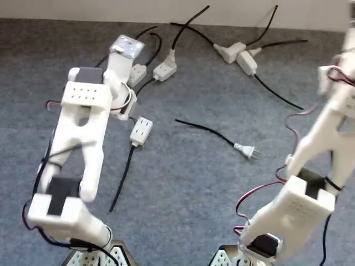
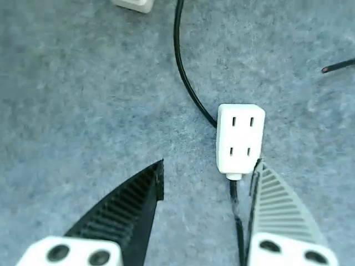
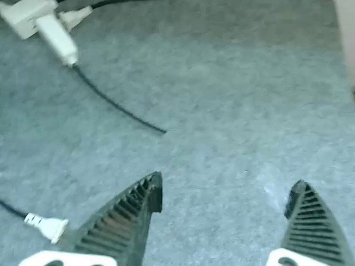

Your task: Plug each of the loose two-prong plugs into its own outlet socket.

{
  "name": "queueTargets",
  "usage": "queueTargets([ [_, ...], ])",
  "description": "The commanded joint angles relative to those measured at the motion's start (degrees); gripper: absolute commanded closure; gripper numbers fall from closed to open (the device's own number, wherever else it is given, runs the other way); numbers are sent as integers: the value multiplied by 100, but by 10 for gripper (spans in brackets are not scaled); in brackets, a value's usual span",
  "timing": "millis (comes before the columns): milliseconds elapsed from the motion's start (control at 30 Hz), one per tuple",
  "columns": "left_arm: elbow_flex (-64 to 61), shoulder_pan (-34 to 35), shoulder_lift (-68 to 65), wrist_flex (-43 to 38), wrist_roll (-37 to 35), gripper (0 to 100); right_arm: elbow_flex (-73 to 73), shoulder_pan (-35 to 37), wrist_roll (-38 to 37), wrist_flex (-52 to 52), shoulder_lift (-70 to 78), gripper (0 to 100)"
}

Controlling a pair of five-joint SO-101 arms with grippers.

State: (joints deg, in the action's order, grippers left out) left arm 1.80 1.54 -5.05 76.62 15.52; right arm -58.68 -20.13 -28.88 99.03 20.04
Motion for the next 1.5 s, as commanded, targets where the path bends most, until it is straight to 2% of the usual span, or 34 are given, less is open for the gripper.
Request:
queueTargets([
  [0,-664,31,1288,53,-527,741,752,637,-466,215,-286,652],
  [67,-1200,31,1754,-185,-844,741,1226,980,-809,215,-286,652],
  [133,-1912,31,2141,-774,-1266,741,1684,1314,-1213,215,-286,652],
  [233,-3345,40,2571,-2382,-1802,741,2404,1780,-2022,215,-303,652],
  [367,-5051,48,3081,-4484,-2145,741,3881,2229,-3437,215,-690,652],
  [500,-6088,48,3600,-5723,-2497,740,5130,2607,-4237,180,-1174,652],
  [700,-6431,40,3785,-6119,-2514,740,5402,2519,-4440,-198,-1121,652],
  [933,-6448,40,3785,-6198,-2514,740,5332,2413,-4677,-198,-66,660],
  [1100,-6448,40,3785,-6198,-2505,740,5015,2123,-4677,-998,549,725],
  [1467,-6448,40,3785,-6198,-2497,741,4866,1710,-4677,-1859,1437,731],
])
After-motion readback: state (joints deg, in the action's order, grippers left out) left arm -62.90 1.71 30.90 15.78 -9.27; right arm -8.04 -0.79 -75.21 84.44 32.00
